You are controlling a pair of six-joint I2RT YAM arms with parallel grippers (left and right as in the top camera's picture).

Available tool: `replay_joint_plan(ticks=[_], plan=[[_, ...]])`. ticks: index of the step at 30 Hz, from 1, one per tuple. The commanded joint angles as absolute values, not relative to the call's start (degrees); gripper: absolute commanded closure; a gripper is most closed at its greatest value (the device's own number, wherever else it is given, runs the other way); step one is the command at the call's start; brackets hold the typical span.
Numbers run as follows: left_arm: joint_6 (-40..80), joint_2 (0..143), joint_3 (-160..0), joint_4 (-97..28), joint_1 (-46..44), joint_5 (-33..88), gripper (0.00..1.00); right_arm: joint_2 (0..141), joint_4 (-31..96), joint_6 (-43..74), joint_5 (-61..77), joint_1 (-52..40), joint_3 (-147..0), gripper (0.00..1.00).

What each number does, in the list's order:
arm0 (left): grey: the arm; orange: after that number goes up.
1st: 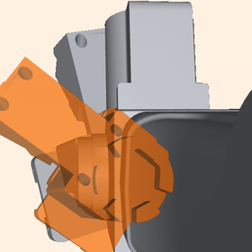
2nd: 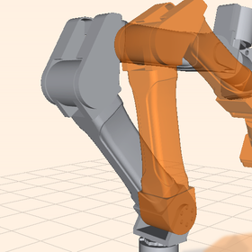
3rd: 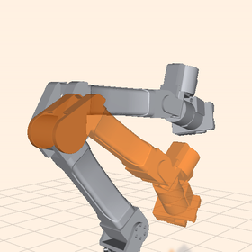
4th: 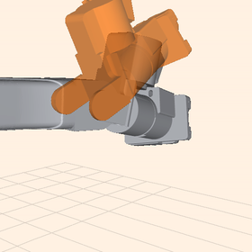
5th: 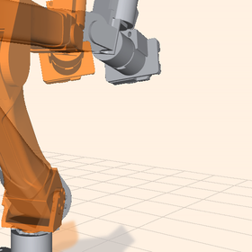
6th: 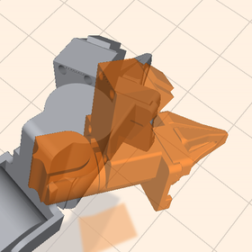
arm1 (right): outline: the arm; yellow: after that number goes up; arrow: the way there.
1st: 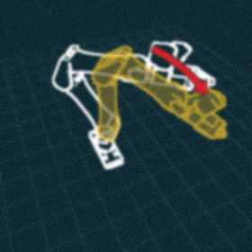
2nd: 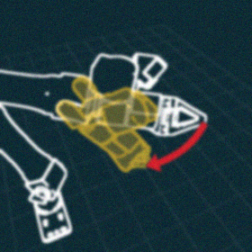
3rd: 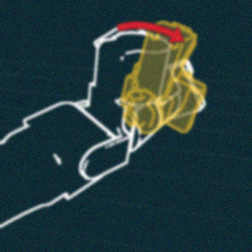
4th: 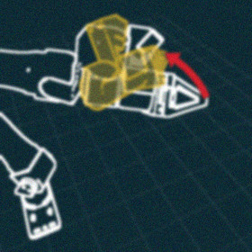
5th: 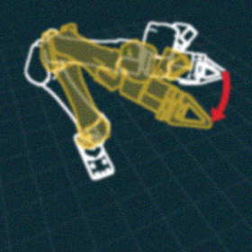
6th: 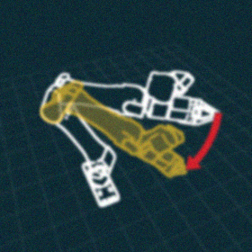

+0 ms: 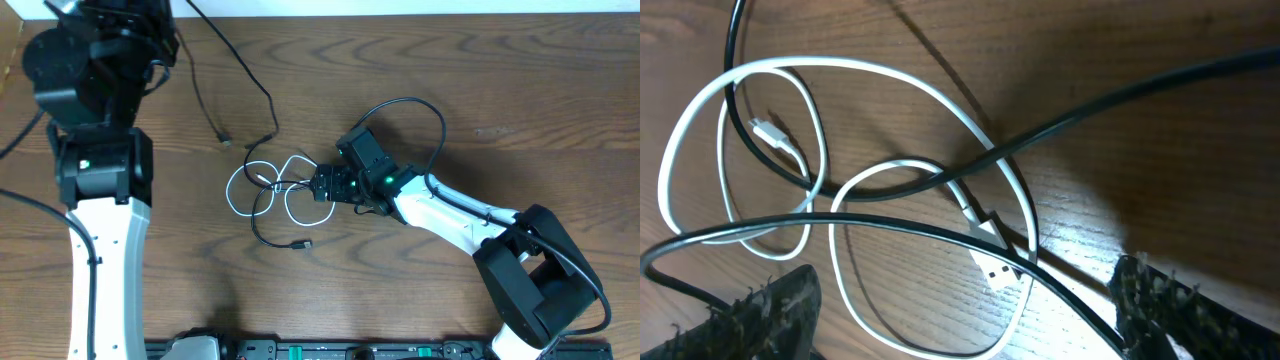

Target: Untangle cables

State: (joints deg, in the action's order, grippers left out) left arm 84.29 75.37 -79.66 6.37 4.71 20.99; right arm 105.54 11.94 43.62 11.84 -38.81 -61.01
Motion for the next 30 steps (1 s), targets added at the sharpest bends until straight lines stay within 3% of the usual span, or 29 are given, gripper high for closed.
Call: replay_joint_plan(ticks=[1,4,11,12,15,21,30], plan=[[63.02,77.6,-80.93,7.49,2.92,23.46,0.93,105.78,11.77,39.0,10.63,-39.05,-61.1,0.1],[50.76,79.66,-80.9,5.48,1.39,25.28,0.93,105.78,11.62,38.3,10.61,-39.09,-61.1,0.1],[48.05,80.42,-80.9,-0.25,1.19,20.95,0.92,105.75,11.84,34.61,10.66,-39.09,-61.1,0.16],[48.05,80.42,-80.9,-0.27,1.19,20.99,0.92,105.6,11.81,34.63,10.79,-39.09,-61.1,0.15],[48.86,80.25,-80.9,-0.43,1.19,21.67,0.93,103.94,12.27,34.63,11.14,-38.98,-61.1,0.01],[48.99,80.16,-80.9,0.08,1.19,26.85,0.92,97.1,15.38,34.57,11.07,-39.16,-61.1,0.01],[37.12,80.27,-81.21,7.38,0.93,29.61,0.93,91.85,17.39,33.89,11.09,-39.11,-61.1,0.01]])
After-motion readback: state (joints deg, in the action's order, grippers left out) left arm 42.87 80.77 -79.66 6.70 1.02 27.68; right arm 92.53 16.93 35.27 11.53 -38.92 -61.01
